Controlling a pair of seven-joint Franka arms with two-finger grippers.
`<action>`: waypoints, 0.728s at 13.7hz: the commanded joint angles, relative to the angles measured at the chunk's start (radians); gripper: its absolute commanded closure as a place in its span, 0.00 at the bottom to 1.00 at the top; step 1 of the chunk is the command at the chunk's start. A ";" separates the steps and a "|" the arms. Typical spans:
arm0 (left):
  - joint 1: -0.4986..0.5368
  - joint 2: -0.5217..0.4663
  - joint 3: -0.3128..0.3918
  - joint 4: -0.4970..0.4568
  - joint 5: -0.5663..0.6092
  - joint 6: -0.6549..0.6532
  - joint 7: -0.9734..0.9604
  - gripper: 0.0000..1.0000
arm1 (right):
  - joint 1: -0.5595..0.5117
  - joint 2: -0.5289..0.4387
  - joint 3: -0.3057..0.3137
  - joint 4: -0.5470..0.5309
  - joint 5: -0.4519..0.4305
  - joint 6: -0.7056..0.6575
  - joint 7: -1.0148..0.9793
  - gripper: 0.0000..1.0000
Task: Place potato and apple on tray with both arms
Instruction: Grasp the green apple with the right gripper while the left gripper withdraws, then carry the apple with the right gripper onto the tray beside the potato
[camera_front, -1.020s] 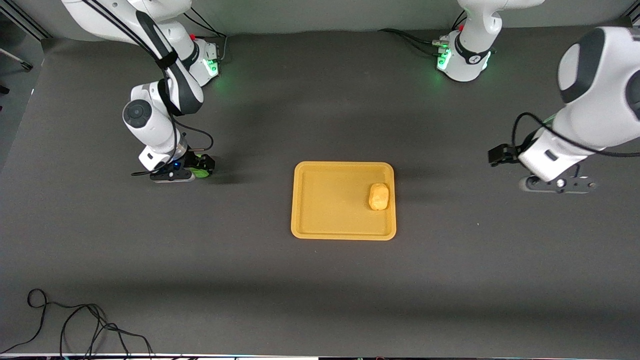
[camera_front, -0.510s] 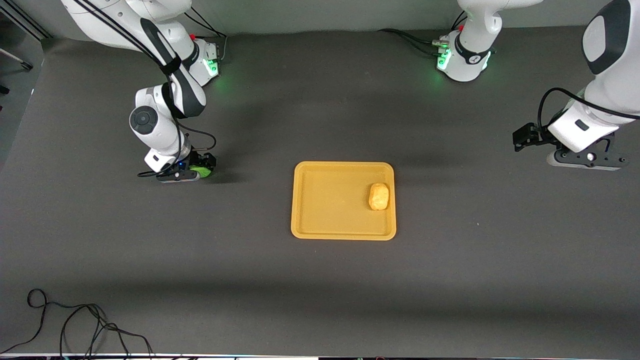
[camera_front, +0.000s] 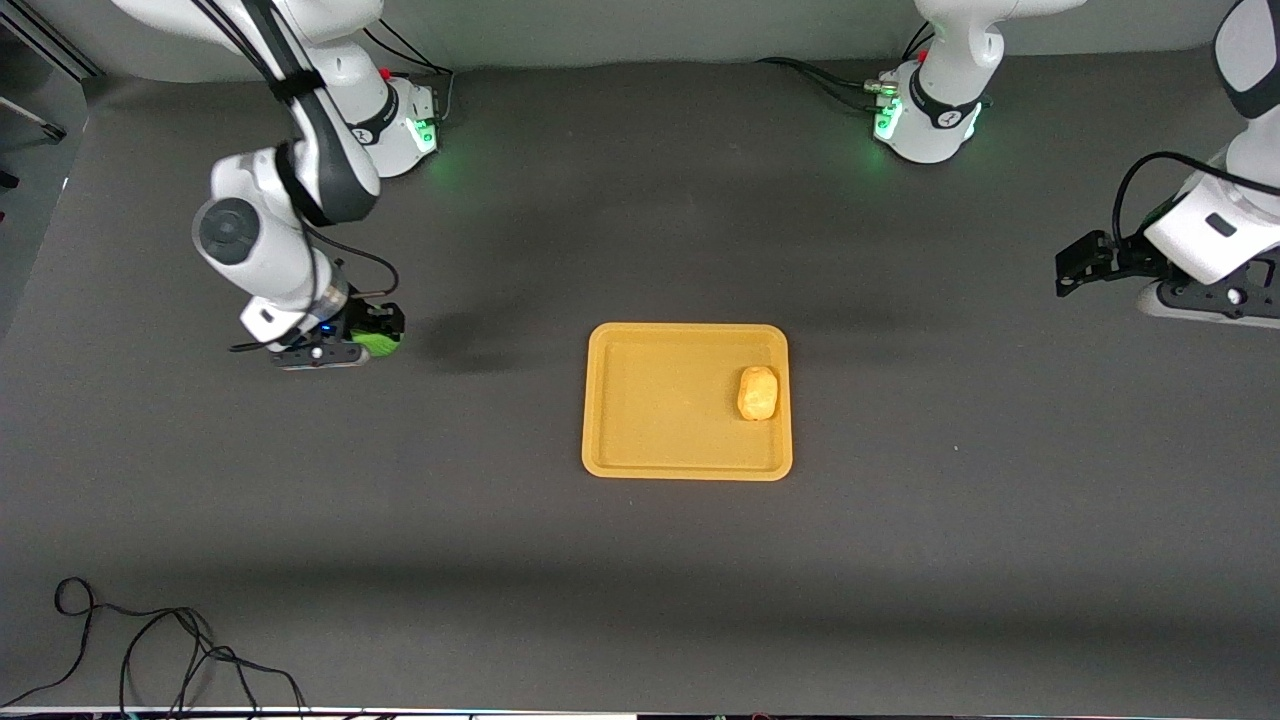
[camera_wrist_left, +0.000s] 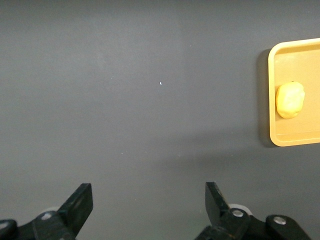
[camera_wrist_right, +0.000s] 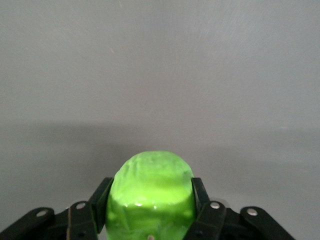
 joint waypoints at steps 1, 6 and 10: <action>0.002 -0.050 0.001 -0.004 0.002 -0.028 0.023 0.00 | -0.001 0.015 -0.001 0.319 -0.005 -0.308 -0.019 0.46; 0.002 -0.064 -0.001 -0.027 0.003 -0.022 0.023 0.01 | 0.124 0.210 0.020 0.752 0.033 -0.476 0.095 0.46; 0.004 -0.063 0.002 -0.027 0.005 -0.018 0.030 0.01 | 0.370 0.438 0.020 1.027 0.046 -0.490 0.442 0.46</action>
